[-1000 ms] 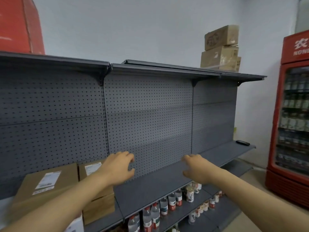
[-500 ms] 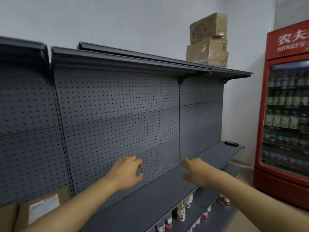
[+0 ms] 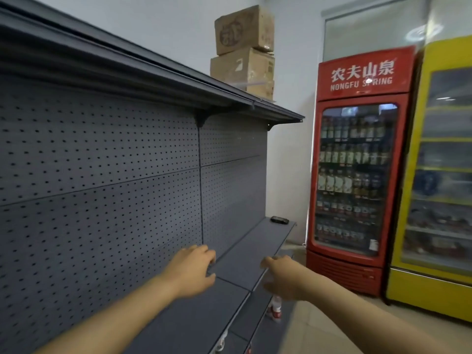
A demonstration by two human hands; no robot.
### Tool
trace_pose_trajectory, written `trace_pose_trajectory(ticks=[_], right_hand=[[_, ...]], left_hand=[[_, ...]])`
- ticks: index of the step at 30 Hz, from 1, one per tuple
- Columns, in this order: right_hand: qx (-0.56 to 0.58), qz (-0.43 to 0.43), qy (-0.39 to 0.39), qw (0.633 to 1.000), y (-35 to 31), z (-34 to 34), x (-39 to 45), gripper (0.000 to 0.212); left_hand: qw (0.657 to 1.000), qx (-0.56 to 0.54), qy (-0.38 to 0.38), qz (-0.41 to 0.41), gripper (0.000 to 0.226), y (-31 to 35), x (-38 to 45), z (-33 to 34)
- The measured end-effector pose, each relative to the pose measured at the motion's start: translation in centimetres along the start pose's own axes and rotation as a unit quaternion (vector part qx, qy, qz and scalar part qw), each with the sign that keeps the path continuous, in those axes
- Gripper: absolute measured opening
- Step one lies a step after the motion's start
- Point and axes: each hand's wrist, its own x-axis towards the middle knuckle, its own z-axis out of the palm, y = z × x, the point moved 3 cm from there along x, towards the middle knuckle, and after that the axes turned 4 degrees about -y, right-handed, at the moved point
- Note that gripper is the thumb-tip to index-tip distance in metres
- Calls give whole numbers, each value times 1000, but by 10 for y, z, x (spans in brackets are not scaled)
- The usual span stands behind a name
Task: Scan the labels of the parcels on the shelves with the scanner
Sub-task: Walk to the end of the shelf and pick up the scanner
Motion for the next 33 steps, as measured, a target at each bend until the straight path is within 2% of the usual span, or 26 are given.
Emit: trace_pose_trajectory(ticks=[7,17,23,27,33], right_hand=[[2,93,31,995,81,-30,45,53],[6,201,55,978,218,-47,98,55],[8,225,59,972,308,-71,136,56],[0,248,52,967,364,-89,162,58],[-5,263,33,964,418,-101,212,62]], left_hand=[[995,-28,8,92,41,11,141,18],[980,-31,4,196,38,92,311,53],[976,-11,2,218,38,130,414,54],[974,-45,24,219,33,152,472,45],[969,-59,26,237,31,167,537,59]])
